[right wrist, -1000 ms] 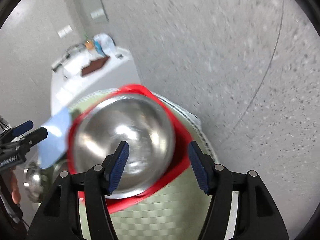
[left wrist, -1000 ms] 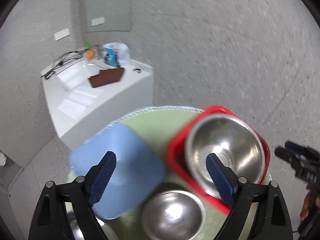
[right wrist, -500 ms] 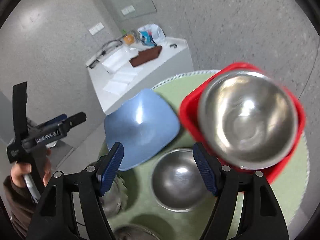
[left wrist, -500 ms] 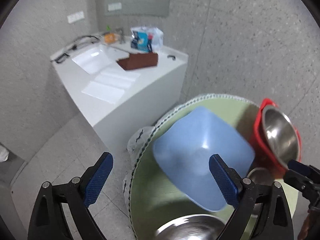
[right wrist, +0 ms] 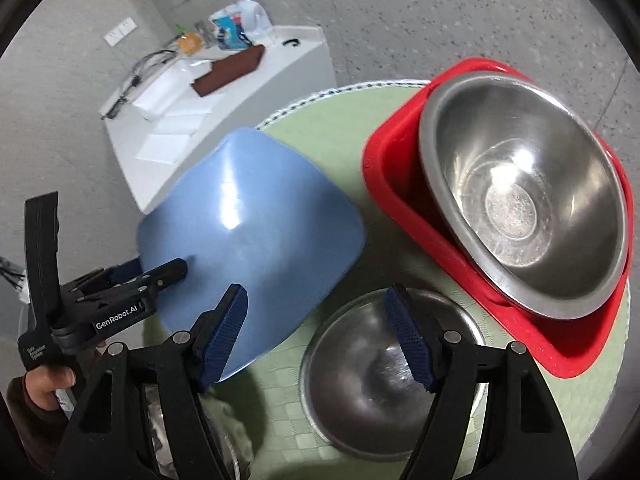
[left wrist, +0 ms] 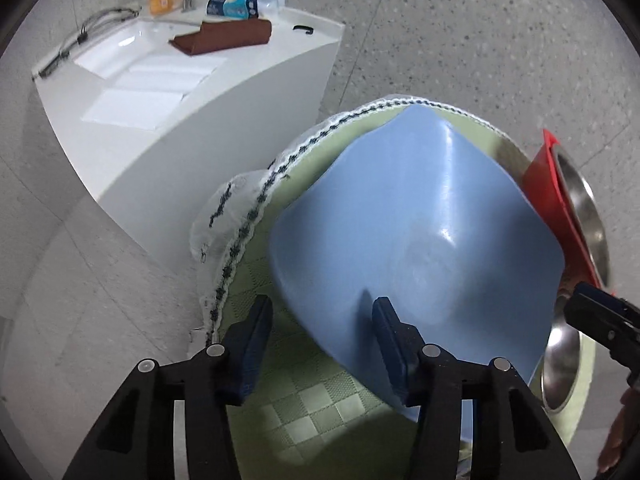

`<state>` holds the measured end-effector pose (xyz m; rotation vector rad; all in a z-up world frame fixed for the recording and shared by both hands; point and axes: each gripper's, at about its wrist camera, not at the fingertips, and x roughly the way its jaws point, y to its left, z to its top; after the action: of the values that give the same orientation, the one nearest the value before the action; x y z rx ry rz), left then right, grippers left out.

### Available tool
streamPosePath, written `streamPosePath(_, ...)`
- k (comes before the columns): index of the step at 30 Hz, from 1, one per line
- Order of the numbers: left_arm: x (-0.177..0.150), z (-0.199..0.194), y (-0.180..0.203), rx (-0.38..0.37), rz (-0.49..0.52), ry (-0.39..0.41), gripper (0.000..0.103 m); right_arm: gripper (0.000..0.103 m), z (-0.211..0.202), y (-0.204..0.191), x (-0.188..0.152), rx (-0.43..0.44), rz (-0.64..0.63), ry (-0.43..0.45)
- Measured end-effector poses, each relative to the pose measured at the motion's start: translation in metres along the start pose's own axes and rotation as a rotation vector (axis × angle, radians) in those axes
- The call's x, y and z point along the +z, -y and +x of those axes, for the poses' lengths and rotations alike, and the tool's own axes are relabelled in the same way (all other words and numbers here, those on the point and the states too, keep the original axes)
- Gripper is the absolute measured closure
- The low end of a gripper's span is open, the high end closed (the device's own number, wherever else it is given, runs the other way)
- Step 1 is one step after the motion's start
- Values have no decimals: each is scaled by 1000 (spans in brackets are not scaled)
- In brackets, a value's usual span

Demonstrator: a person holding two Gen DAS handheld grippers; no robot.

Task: Organize plates and bowls
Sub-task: 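Grip the blue plate edge with the left tool and place it onto the bowl in the basin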

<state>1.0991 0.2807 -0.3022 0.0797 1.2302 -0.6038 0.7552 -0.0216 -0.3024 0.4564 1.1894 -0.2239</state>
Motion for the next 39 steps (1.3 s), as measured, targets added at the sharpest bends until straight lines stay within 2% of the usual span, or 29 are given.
streamPosePath(3, 5, 5, -16, -22, -6, -6, 57, 30, 6, 2, 1, -31, 4, -2)
streamPosePath(8, 6, 9, -21, -19, 6, -11, 58, 30, 19, -2, 6, -21, -1, -14)
streamPosePath(11, 5, 8, -22, -20, 4, -10, 58, 36, 28, -2, 10, -9, 3, -31)
streamPosePath(13, 3, 7, -19, -18, 4, -9, 59, 45, 33, -1, 13, 21, 6, -38)
streamPosePath(14, 4, 7, -18, -15, 7, -7, 61, 55, 35, -1, 15, 34, 9, -45)
streamPosePath(15, 4, 8, -15, -18, 8, -7, 69, 73, 37, 0, 16, 52, 12, -49)
streamPosePath(17, 5, 8, -10, -14, 7, -1, 69, 90, 37, -2, 17, 78, 1, -45)
streamPosePath(22, 2, -10, -2, -4, -20, 56, 71, 92, 24, -5, 20, 124, -24, -6)
streamPosePath(27, 2, -56, 23, 18, -21, 156, 74, 91, -14, -1, 27, 185, -52, 66)
streamPosePath(30, 6, -89, 58, 15, -5, 224, 74, 91, -43, 10, 32, 217, -67, 117)
streamPosePath(33, 9, -106, 97, 8, 21, 259, 74, 91, -74, 36, 39, 235, -67, 165)
streamPosePath(36, 14, -107, 153, 0, 62, 264, 74, 91, -95, 70, 47, 226, -59, 198)
streamPosePath(39, 16, -91, 197, -3, 93, 242, 74, 91, -105, 111, 53, 205, -35, 205)
